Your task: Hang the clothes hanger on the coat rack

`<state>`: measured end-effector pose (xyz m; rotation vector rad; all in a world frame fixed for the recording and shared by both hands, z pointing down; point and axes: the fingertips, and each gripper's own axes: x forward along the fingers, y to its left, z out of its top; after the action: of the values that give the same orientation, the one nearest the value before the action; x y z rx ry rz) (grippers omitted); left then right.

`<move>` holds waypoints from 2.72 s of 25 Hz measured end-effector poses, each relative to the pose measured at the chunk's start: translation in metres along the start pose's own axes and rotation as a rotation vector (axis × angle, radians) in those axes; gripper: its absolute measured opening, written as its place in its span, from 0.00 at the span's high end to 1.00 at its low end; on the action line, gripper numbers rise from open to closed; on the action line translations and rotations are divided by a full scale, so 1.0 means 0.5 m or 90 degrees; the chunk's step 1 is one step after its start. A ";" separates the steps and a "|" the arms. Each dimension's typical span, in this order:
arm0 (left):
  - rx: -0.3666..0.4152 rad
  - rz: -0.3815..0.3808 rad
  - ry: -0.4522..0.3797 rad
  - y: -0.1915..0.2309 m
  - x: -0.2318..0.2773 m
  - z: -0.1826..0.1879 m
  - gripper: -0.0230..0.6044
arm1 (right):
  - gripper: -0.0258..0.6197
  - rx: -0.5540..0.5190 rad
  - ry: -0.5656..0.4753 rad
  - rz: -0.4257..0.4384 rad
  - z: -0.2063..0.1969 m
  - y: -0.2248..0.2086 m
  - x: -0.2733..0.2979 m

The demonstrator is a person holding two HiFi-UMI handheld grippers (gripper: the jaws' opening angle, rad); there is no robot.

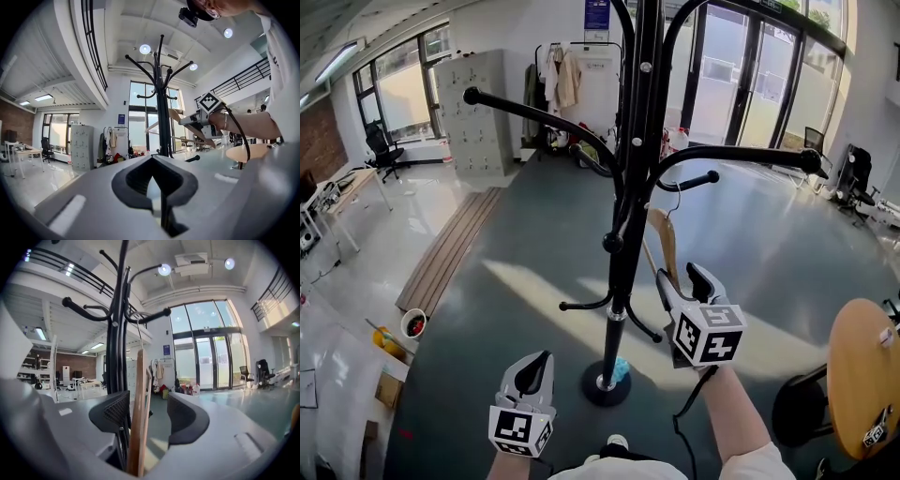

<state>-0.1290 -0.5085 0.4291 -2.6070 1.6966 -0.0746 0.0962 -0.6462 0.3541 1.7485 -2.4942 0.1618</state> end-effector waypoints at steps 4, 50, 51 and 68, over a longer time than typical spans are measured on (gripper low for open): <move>0.005 -0.015 -0.014 -0.016 -0.019 0.014 0.96 | 0.56 -0.051 -0.106 -0.045 0.058 0.004 -0.081; -0.004 0.011 -0.060 -0.496 -0.571 0.056 0.96 | 0.92 0.024 0.017 -0.011 -0.356 0.168 -0.932; -0.005 0.015 -0.060 -0.492 -0.585 0.056 0.96 | 0.92 0.023 0.018 -0.009 -0.356 0.180 -0.939; -0.012 0.005 -0.060 -0.452 -0.801 0.038 0.96 | 0.92 0.015 0.045 0.000 -0.402 0.381 -1.061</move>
<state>-0.0833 -0.0507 0.4124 -2.5733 1.6839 0.0640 0.1004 -0.0602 0.4750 1.7192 -2.4530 0.2487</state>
